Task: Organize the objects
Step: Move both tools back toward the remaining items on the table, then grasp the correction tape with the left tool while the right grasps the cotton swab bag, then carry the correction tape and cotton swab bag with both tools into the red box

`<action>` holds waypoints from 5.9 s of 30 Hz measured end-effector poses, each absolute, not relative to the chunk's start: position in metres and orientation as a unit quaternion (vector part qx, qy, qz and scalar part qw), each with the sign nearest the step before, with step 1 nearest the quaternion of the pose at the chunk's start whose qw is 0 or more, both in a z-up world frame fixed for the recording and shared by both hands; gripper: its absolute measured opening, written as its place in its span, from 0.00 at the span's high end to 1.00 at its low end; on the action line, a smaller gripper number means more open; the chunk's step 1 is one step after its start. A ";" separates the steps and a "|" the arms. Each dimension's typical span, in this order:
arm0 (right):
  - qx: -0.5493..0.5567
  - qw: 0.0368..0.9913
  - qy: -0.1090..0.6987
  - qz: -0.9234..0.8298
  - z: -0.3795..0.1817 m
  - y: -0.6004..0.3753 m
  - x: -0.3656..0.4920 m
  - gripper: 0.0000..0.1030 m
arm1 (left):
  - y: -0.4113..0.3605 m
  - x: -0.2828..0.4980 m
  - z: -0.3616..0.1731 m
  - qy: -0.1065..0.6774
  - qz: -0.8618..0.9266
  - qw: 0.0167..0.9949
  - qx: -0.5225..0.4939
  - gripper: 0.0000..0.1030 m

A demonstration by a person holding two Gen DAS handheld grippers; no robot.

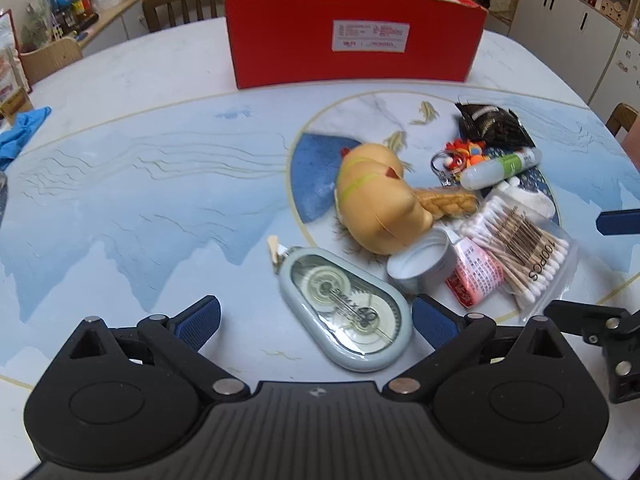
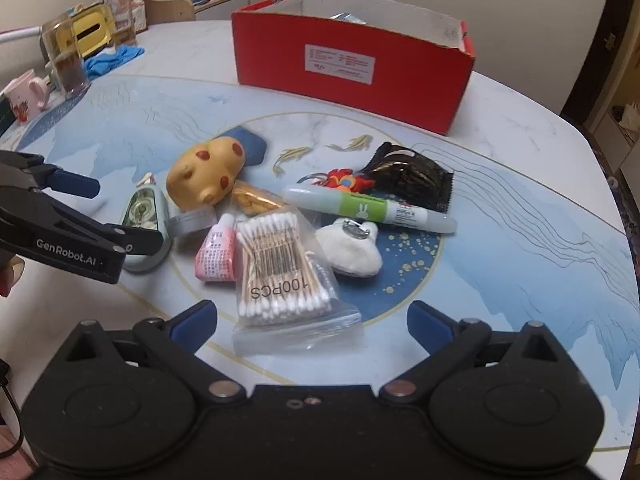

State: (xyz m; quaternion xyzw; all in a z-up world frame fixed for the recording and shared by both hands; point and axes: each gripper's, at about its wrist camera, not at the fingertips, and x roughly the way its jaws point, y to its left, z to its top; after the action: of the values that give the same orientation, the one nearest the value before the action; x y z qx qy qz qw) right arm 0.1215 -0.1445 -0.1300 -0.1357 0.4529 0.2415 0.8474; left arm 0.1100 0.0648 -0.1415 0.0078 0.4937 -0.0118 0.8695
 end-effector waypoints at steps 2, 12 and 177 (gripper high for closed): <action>-0.142 0.846 0.453 0.244 -0.133 -0.142 0.122 0.02 | 0.062 0.111 -0.146 0.500 -0.008 0.866 0.015 0.00; -0.161 0.845 0.452 0.237 -0.141 -0.130 0.131 0.05 | 0.068 0.119 -0.150 0.502 -0.002 0.865 0.007 0.00; -0.016 0.883 0.435 0.177 -0.019 -0.086 0.376 0.67 | 0.111 0.372 -0.015 0.366 -0.235 0.888 0.149 0.32</action>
State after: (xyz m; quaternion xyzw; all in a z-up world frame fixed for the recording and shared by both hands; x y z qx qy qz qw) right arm 0.3756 -0.0860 -0.0188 -0.0165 0.4346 0.1771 0.8829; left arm 0.3721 0.1112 -0.0150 0.1490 0.3664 -0.2354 0.8877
